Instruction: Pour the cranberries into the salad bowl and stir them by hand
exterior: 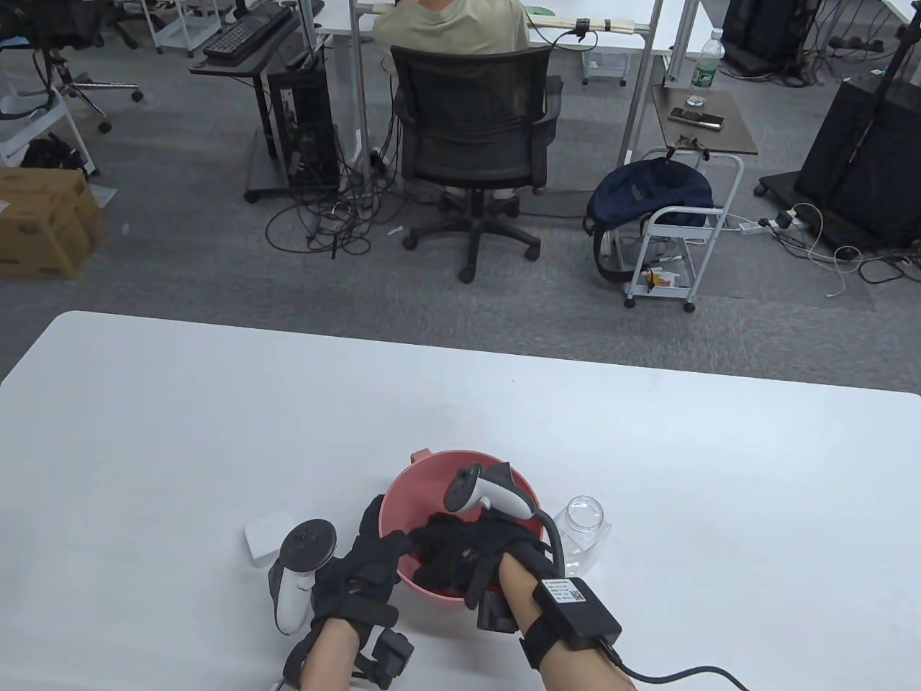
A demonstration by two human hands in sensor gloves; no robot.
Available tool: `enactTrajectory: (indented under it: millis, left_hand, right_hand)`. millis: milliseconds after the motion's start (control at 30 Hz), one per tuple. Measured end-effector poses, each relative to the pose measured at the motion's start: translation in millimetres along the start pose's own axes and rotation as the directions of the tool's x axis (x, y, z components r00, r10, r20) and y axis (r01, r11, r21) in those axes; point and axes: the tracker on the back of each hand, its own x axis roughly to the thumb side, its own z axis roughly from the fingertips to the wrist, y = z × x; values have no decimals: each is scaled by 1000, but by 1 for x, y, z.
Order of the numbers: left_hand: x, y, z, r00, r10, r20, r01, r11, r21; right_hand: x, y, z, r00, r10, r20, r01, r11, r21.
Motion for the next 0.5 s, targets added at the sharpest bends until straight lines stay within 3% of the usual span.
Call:
enactTrajectory:
  millis: [500]
  left_hand:
    - [0,0,0,1000,6,-1,-6,1000,-3]
  right_hand:
    - [-3,-1,4,998,-38,-58,37,999,-22]
